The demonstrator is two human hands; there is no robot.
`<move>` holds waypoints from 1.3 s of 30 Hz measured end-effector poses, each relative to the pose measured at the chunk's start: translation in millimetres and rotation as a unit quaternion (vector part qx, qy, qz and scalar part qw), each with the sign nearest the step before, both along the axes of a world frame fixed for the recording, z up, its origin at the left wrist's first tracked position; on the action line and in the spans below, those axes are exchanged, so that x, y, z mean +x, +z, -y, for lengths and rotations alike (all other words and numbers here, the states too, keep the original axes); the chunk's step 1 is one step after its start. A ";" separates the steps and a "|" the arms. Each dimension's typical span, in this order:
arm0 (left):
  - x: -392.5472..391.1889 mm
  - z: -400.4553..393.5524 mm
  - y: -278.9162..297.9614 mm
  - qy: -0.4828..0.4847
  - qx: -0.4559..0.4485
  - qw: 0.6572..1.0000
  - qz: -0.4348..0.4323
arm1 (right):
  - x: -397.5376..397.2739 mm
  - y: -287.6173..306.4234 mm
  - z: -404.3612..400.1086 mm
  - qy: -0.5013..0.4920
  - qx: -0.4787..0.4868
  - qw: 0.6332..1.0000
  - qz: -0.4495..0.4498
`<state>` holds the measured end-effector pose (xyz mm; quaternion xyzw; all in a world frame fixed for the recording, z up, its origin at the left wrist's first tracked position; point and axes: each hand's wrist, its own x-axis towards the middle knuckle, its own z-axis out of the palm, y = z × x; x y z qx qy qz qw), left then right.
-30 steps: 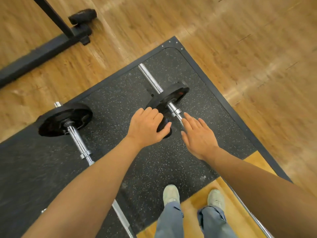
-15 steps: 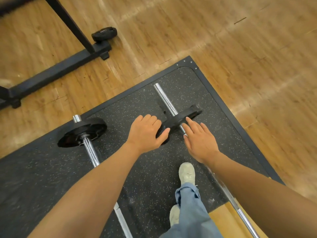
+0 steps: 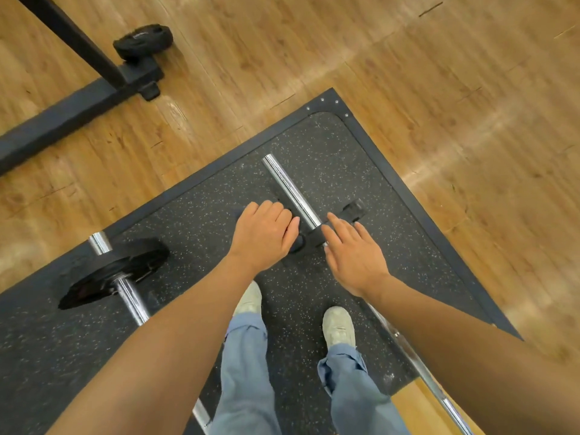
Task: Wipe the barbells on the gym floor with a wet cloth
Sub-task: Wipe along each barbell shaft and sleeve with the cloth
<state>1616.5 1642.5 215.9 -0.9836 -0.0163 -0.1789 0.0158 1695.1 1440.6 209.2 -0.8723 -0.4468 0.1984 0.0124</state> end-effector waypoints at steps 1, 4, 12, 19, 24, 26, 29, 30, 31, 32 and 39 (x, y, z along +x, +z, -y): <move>2.4 -5.8 -8.8 -0.012 0.005 1.000 -0.003 | 0.3 -6.0 -2.7 -0.014 -0.003 1.000 -0.003; 12.7 -25.3 -37.0 -0.037 0.035 0.999 0.003 | 1.7 -27.5 -14.7 -0.053 -0.012 0.998 0.004; 30.0 -64.9 -114.3 -0.107 0.053 0.993 0.010 | -3.8 -96.0 -56.3 -0.093 0.034 0.990 0.100; 43.3 -60.9 -191.9 -0.090 0.031 0.995 0.025 | -3.4 -159.0 -54.8 -0.065 0.052 0.989 0.121; 64.6 -36.7 -237.5 -0.080 -0.015 0.996 0.022 | -4.5 -188.4 -45.3 -0.104 0.120 0.974 0.164; 77.7 -30.0 -247.0 -0.075 -0.031 0.996 0.021 | -7.2 -196.6 -43.8 -0.108 0.152 0.965 0.182; 94.4 -21.2 -262.7 -0.093 -0.060 0.994 -0.001 | -10.4 -202.6 -48.2 -0.136 0.201 0.949 0.199; 97.3 -19.5 -269.5 -0.114 -0.080 0.990 -0.023 | -10.8 -203.8 -49.5 -0.145 0.213 0.945 0.203; 97.4 -18.4 -277.5 -0.139 -0.110 0.982 -0.065 | -11.5 -204.8 -50.4 -0.150 0.222 0.942 0.204; 95.2 -17.7 -285.7 -0.157 -0.137 0.970 -0.123 | -11.6 -205.6 -51.1 -0.153 0.229 0.940 0.204; 74.5 -9.1 -314.4 -0.174 -0.137 0.953 -0.206 | -12.2 -209.8 -52.9 -0.171 0.243 0.930 0.216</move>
